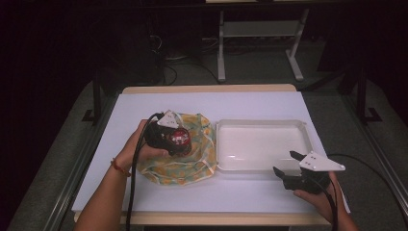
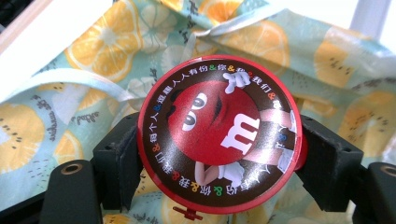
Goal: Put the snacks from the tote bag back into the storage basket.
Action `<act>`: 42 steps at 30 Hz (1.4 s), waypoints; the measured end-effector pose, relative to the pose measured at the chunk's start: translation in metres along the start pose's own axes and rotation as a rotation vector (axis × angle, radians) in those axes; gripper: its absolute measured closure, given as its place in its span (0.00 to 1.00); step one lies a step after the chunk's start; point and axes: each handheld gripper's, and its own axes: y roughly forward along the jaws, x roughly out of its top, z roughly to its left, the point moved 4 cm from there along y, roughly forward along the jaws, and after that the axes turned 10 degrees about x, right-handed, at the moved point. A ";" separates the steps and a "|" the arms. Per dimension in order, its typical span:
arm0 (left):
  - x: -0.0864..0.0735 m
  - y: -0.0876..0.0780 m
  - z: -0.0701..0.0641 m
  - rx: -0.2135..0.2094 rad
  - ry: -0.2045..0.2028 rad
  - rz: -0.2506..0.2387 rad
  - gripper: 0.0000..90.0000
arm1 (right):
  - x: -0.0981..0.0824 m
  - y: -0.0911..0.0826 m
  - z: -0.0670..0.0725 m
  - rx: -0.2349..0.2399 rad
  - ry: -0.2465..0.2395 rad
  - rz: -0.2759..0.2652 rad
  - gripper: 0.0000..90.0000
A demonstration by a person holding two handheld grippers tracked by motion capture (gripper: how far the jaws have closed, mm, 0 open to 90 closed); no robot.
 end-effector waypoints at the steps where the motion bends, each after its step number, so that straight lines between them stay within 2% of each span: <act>1: 0.001 -0.001 0.000 0.002 0.001 -0.001 0.27 | 0.000 0.001 0.000 -0.001 -0.003 0.000 0.22; 3: 0.002 -0.002 -0.001 -0.003 -0.006 -0.002 0.27 | 0.000 0.001 -0.001 -0.001 0.001 0.002 0.22; 11: 0.008 -0.010 -0.005 0.017 0.012 0.003 0.27 | -0.001 0.003 0.001 0.007 -0.003 0.009 0.23; 13: 0.010 -0.014 -0.005 0.036 0.007 -0.015 0.27 | -0.001 0.005 0.002 0.011 -0.011 0.011 0.23; 23: 0.021 -0.028 -0.008 0.035 0.009 -0.064 0.27 | -0.001 0.001 0.003 0.007 -0.009 0.005 0.23; 25: 0.022 -0.028 -0.008 0.033 0.019 -0.063 0.27 | -0.001 0.000 0.003 0.007 -0.002 0.001 0.23; 35: 0.030 -0.029 -0.010 0.034 -0.001 -0.073 0.27 | -0.002 0.000 0.002 0.000 0.008 0.003 0.23; 42: 0.042 -0.030 -0.016 0.037 0.025 -0.071 0.27 | -0.002 -0.001 0.003 -0.004 0.002 0.006 0.23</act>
